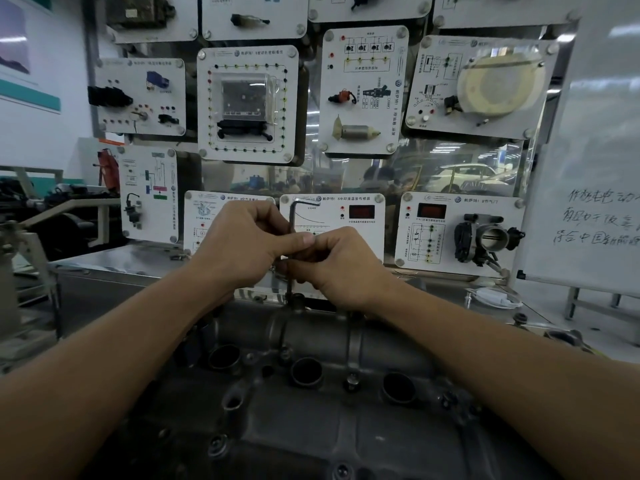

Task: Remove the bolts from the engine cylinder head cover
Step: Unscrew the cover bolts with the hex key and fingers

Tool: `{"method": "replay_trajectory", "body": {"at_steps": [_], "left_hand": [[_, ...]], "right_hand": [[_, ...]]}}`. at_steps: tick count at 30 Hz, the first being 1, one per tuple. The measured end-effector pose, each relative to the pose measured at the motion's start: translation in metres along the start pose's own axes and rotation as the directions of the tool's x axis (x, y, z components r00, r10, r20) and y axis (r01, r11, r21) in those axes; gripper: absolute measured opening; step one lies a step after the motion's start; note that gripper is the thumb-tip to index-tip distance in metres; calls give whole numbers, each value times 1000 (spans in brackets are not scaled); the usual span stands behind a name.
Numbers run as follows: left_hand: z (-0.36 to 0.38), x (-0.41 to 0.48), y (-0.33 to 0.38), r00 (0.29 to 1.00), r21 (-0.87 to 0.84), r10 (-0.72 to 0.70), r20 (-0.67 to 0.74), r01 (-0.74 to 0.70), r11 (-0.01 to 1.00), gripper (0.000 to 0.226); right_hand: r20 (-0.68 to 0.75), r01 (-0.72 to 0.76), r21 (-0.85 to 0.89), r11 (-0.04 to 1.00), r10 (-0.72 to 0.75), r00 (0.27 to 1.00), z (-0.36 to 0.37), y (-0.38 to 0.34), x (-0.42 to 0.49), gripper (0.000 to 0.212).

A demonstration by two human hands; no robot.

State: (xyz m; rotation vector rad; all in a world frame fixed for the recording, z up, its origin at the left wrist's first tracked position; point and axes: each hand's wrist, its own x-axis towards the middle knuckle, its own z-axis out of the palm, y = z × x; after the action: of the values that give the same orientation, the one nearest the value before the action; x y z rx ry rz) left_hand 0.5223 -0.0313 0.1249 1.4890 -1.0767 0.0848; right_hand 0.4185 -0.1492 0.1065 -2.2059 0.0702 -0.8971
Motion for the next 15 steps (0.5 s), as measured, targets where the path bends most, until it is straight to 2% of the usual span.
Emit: {"method": "replay_trajectory", "body": {"at_steps": [3, 4, 7, 11, 15], "left_hand": [[-7, 2, 3, 994, -71, -47, 95, 54, 996, 13], [-9, 2, 4, 987, -95, -63, 148, 78, 992, 15], [-11, 2, 5, 972, -29, -55, 231, 63, 998, 18], [-10, 2, 3, 981, 13, -28, 189, 26, 1000, 11], [-7, 2, 2, 993, 34, -28, 115, 24, 999, 4]], "right_hand": [[58, 5, -103, 995, 0, 998, -4, -1, 0, 19], [73, 6, -122, 993, 3, 997, -5, -2, 0, 21], [110, 5, -163, 987, 14, 994, -7, -3, 1, 27], [107, -27, -140, 990, 43, 993, -5, -4, 0, 28], [17, -10, -106, 994, 12, 1000, 0, -6, -4, 25]]}}
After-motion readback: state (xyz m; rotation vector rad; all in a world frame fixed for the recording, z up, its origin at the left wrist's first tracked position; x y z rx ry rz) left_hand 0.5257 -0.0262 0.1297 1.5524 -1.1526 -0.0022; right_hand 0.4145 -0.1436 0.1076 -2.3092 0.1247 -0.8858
